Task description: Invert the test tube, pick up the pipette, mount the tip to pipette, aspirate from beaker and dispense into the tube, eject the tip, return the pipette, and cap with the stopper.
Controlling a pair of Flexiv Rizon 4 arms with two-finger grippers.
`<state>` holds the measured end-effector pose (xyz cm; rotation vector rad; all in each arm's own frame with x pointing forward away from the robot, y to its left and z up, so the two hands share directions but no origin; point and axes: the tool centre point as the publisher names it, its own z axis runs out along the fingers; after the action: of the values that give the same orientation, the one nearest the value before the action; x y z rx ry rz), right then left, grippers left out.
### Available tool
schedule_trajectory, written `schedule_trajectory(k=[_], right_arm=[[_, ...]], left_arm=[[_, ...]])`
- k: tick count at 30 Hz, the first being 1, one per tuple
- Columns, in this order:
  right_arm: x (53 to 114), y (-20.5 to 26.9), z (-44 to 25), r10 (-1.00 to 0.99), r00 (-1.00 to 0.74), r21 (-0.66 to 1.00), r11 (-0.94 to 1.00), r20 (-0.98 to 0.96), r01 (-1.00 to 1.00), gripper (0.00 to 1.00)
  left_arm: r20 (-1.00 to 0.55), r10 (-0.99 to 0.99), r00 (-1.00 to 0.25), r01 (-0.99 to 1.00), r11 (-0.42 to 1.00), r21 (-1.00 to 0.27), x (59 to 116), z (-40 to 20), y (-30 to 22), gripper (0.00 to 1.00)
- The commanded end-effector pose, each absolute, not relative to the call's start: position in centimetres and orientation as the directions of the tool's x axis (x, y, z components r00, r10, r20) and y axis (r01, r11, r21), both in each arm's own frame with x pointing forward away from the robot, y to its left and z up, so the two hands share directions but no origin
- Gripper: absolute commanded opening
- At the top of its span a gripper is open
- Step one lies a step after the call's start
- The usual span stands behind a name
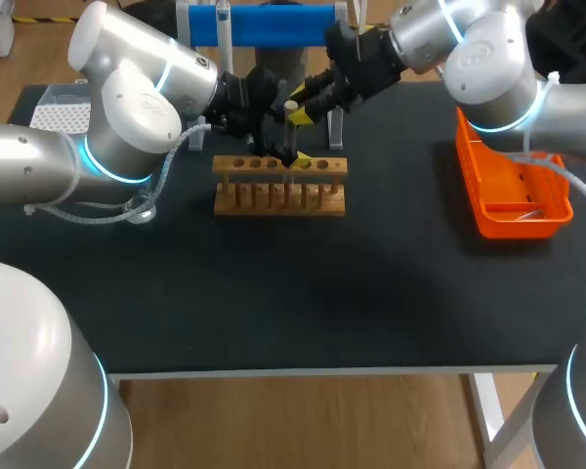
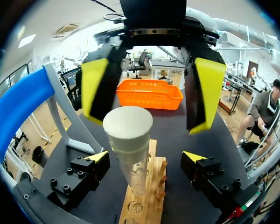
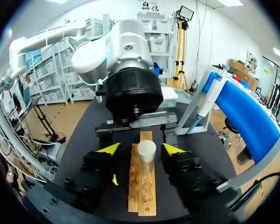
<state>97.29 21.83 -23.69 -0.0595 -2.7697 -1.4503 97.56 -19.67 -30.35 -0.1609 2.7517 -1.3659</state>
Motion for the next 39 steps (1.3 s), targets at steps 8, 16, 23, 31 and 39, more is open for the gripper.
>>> schedule_trajectory(k=[8, 16, 23, 31, 39], right_arm=[[97.1, 19.5, -22.8, 0.015, -1.000, 0.920, 0.392, -0.010, -0.003, 1.00], [97.0, 19.4, -21.6, -0.007, -1.000, 0.965, 0.260, -0.023, -0.024, 0.44], [96.8, 19.9, -21.0, -0.031, -0.999, 0.985, 0.170, -0.022, -0.027, 0.00], [96.8, 21.0, -20.6, -0.035, -0.999, 0.995, 0.097, -0.022, -0.025, 0.00], [96.8, 22.1, -21.0, -0.045, -0.999, 0.998, 0.068, 0.012, 0.009, 0.00]], left_arm=[[-0.012, -0.122, -0.992, -0.064, 0.599, -0.798, 97.5, -30.4, -19.7, 1.00], [-0.012, -0.122, -0.992, -0.064, 0.599, -0.798, 97.5, -30.4, -19.7, 1.00], [-0.012, -0.122, -0.992, -0.064, 0.599, -0.798, 97.5, -30.4, -19.7, 1.00], [-0.012, -0.122, -0.992, -0.064, 0.599, -0.798, 97.5, -30.4, -19.7, 1.00], [-0.012, -0.122, -0.992, -0.064, 0.599, -0.798, 97.5, -30.4, -19.7, 1.00]])
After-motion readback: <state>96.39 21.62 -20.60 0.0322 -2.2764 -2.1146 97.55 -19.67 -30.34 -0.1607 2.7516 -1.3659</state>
